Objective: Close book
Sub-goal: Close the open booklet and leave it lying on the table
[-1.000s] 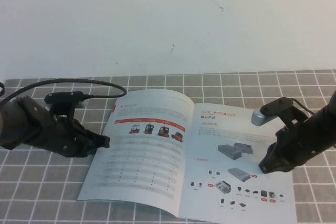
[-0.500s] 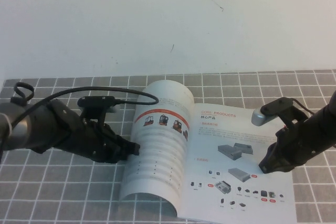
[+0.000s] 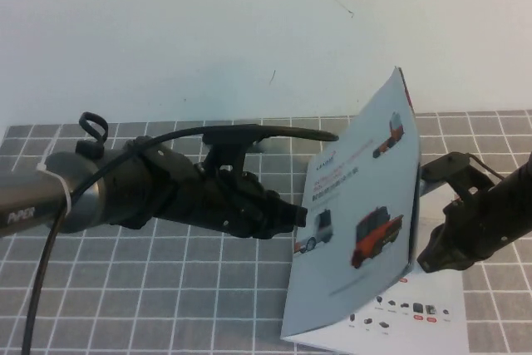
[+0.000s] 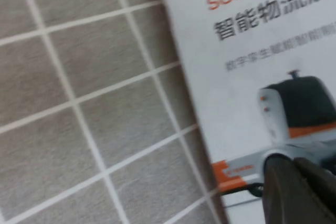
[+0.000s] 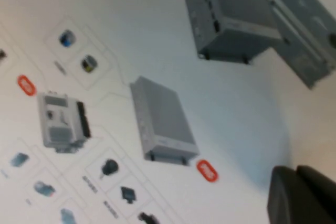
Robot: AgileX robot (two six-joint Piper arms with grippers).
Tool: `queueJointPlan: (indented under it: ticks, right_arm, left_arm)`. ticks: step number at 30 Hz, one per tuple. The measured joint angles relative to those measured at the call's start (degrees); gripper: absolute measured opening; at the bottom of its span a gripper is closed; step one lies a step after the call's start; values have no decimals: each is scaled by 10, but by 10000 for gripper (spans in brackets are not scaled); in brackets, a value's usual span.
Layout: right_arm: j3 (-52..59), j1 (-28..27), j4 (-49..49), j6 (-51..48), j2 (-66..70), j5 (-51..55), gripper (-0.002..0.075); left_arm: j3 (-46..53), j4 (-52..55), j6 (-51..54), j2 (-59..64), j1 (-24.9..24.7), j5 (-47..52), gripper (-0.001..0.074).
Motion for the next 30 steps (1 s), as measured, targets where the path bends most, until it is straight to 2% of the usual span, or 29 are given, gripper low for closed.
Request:
queueJointPlan:
  ticks: [9, 14, 20, 24, 28, 30]
  right_arm:
    - [1, -63, -102, 40, -152, 1, -2]
    - [1, -78, -120, 62, -238, 27, -2]
    - [21, -78, -152, 98, -364, 43, -2]
    - [50, -78, -230, 170, -462, 50, -2]
    - [92, -78, -303, 228, -569, 58, -2]
    - [114, -78, -309, 240, -624, 61, -2]
  left_arm:
    - [0, -15, 54, -44, 0, 10, -3]
    - [0, -12, 70, -93, 0, -2, -3]
    - [0, 73, 89, -194, 0, -15, -3]
    - [0, 224, -24, -263, 6, -18, -3]
    - [0, 419, -208, -330, 35, 33, -3]
    - [2, 503, -288, -356, 54, 60, -3]
